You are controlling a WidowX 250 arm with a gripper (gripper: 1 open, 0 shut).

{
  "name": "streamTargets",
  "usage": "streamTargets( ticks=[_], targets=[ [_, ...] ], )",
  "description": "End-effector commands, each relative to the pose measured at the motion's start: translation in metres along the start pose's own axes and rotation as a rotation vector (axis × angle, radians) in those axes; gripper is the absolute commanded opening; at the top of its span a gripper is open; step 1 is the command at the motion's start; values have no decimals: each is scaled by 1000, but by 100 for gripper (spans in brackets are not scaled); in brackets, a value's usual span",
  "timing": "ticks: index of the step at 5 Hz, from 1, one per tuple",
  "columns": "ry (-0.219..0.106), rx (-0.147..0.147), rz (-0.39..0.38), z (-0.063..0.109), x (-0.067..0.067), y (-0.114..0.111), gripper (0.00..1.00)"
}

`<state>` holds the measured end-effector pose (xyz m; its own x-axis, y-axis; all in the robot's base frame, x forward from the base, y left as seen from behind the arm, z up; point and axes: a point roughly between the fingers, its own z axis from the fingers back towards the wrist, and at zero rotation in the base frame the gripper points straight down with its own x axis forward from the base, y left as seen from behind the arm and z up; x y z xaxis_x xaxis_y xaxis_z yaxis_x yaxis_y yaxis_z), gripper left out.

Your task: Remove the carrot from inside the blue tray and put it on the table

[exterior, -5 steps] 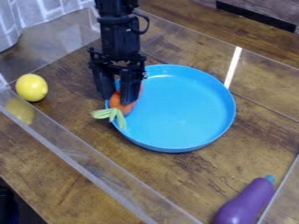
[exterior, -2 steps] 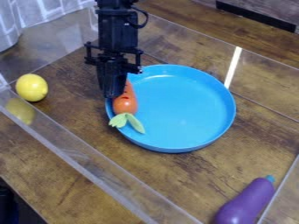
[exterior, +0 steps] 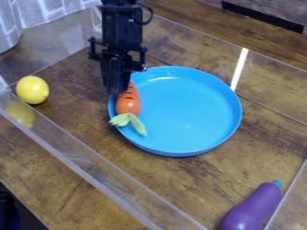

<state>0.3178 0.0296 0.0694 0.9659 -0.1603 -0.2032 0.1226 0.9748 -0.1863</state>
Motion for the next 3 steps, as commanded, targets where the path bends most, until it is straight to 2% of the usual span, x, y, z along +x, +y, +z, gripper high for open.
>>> streamTargets(
  ticks=[1,2,3],
  targets=[
    [-116,63,-32,49,3,-6,0],
    [-125,78,-44,49,6,-4,100],
    [-118,83,-59,45,8,-4,100]
  ],
)
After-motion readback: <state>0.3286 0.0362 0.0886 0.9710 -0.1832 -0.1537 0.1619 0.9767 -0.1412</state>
